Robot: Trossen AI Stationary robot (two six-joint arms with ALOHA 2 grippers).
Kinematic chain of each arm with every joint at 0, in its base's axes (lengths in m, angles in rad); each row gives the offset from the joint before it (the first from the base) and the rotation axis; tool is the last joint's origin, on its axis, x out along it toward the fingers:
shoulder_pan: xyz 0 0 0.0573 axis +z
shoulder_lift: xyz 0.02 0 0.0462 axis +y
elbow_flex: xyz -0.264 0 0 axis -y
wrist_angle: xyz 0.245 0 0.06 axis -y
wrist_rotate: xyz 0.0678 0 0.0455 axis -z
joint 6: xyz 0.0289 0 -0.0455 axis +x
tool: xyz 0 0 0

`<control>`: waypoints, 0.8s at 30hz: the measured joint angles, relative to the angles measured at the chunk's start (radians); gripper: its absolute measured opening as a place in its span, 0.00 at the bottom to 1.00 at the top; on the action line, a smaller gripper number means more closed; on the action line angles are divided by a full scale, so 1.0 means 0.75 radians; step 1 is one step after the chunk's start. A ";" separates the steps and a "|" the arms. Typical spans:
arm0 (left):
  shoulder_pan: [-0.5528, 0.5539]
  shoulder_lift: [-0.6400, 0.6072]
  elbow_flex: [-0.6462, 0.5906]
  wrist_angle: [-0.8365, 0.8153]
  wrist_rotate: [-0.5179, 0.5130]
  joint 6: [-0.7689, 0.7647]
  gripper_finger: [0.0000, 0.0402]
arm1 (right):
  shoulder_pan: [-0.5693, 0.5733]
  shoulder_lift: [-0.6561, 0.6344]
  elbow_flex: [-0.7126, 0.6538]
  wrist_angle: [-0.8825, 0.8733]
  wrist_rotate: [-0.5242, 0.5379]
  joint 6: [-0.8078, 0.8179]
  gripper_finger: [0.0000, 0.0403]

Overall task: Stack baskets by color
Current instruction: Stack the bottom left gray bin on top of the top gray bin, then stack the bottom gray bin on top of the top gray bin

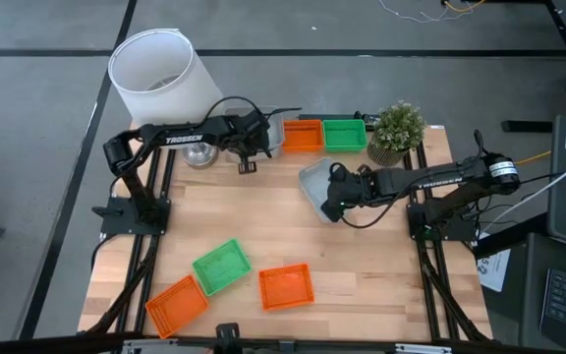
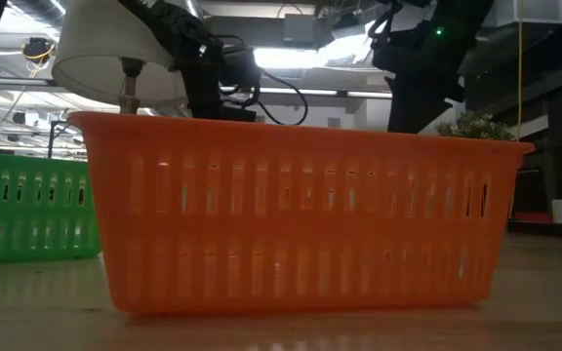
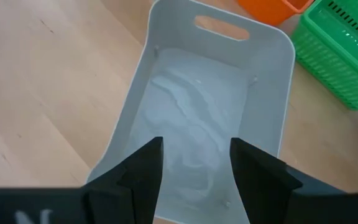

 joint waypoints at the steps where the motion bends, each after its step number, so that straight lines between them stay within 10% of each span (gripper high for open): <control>1: 0.005 0.000 0.000 0.003 0.001 -0.007 0.01 | 0.005 0.000 0.000 0.001 0.001 0.000 0.46; 19: -0.025 -0.008 0.123 -0.134 -0.076 -0.085 0.21 | 0.007 0.000 -0.001 -0.001 -0.009 -0.005 0.46; 24: -0.107 -0.010 0.259 -0.132 0.313 -0.115 0.21 | 0.007 0.000 0.000 -0.017 -0.002 0.005 0.46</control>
